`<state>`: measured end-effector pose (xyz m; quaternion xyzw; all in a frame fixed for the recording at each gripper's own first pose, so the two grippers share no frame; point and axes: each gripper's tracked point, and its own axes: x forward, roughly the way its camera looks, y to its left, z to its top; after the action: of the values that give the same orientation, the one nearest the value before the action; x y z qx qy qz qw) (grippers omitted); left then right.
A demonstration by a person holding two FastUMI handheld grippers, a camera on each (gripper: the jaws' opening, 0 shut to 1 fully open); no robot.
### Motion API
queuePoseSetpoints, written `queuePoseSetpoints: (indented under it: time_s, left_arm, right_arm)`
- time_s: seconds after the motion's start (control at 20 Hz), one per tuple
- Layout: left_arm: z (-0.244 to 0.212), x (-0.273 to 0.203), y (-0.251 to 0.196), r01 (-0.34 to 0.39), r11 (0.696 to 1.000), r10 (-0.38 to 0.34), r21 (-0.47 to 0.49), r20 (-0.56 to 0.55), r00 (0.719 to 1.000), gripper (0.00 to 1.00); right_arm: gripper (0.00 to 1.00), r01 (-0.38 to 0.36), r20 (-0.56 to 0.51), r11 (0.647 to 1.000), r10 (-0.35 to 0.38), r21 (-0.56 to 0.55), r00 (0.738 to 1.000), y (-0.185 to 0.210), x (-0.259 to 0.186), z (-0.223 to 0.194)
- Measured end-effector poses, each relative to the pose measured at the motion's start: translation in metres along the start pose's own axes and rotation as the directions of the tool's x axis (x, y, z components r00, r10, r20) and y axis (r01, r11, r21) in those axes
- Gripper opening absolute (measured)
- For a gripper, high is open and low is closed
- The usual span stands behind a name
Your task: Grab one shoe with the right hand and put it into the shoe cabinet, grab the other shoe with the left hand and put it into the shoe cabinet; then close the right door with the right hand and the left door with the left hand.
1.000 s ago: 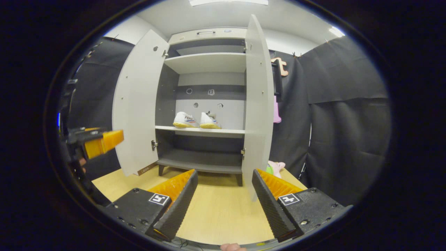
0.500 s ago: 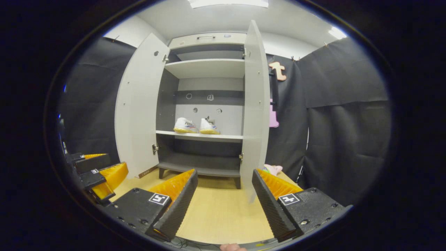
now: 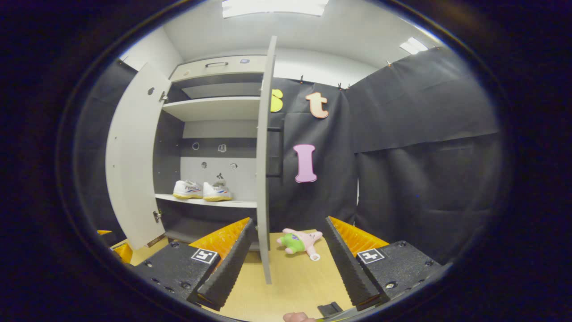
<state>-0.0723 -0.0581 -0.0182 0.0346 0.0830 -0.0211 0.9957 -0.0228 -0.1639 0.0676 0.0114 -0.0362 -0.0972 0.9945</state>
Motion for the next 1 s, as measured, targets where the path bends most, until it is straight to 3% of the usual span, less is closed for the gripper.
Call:
queuePoseSetpoints:
  time_s: [0.3,0.6,1.0]
  left_arm:
    - [-0.002,0.005,-0.003,0.008,0.999,-0.007,0.032,-0.008,1.0,0.87]
    - [-0.007,0.008,0.002,-0.019,0.999,0.02,0.036,-0.022,1.0,0.87]
    - [-0.012,0.013,0.004,-0.017,0.999,0.018,0.029,-0.042,0.999,0.87]
  right_arm:
    - [0.99,0.034,0.016,0.997,-0.035,0.069,0.999,-0.04,0.082,0.056]
    - [0.96,0.052,-0.038,0.991,-0.047,0.123,0.998,-0.055,0.161,0.073]
    - [0.98,0.032,-0.039,0.996,-0.029,0.089,0.999,-0.035,0.173,0.075]
